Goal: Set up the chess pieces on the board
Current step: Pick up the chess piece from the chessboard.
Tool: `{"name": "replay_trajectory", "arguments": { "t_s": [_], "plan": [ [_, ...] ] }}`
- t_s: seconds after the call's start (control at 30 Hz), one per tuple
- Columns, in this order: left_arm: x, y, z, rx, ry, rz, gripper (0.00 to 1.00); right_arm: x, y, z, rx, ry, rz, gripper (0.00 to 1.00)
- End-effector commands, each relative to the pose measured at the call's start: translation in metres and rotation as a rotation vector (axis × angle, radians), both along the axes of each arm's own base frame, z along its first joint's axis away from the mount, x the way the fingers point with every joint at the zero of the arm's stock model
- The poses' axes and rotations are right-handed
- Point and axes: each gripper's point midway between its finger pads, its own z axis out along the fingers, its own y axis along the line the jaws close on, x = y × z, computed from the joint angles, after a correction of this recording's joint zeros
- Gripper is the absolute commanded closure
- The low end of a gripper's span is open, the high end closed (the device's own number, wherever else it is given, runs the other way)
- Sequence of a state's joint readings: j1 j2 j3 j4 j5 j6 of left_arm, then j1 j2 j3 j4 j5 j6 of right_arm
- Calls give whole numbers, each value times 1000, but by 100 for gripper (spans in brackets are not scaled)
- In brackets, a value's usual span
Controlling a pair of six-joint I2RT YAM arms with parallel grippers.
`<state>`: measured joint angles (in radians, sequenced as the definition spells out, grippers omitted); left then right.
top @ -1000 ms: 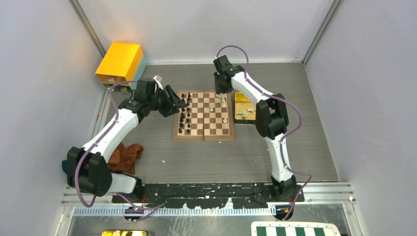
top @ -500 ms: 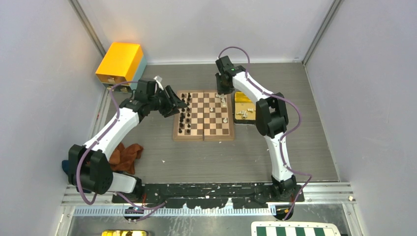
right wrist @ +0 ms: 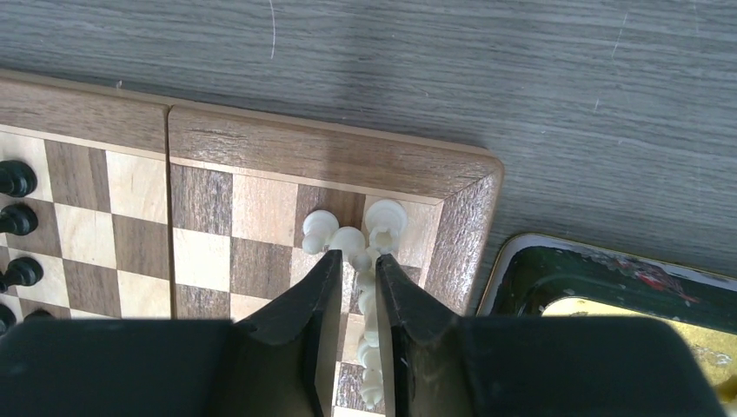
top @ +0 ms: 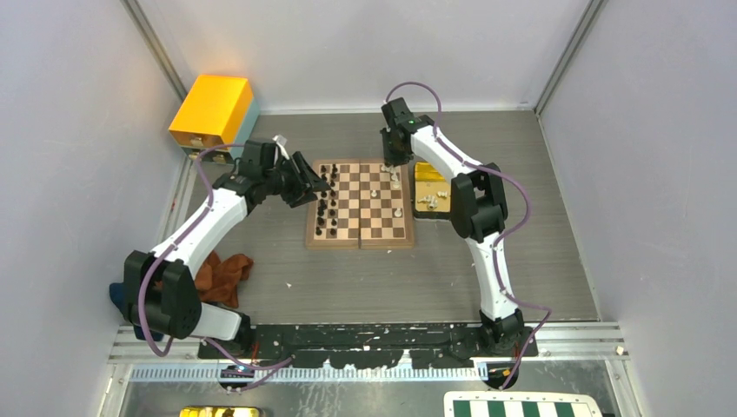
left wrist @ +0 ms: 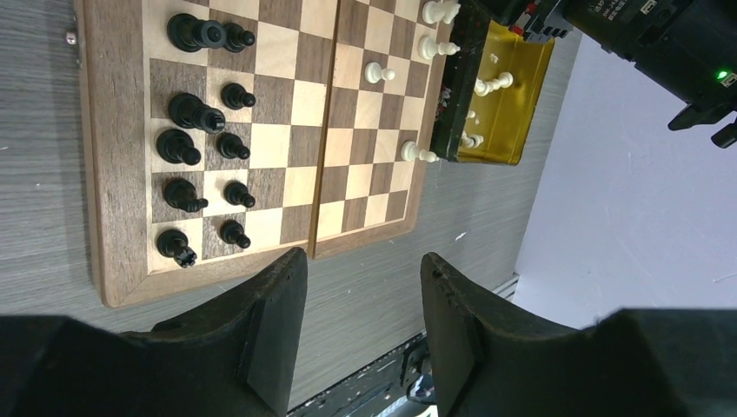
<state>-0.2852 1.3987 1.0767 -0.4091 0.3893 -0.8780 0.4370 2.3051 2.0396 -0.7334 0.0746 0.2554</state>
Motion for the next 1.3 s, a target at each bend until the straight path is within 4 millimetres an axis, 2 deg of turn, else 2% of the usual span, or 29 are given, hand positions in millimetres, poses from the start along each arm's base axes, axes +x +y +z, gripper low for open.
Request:
{"name": "replay_trajectory", "arguments": {
  "t_s": [0.0, 0.67, 1.27],
  "plan": [
    [11, -2, 19, -22, -72, -20, 48, 13, 8, 21, 39, -58, 21, 74],
    [11, -3, 20, -31, -68, -25, 48, 10, 6, 26, 36, -63, 28, 88],
    [7, -2, 21, -35, -68, -27, 49, 12, 3, 43, 28, -104, 32, 89]
  ]
}}
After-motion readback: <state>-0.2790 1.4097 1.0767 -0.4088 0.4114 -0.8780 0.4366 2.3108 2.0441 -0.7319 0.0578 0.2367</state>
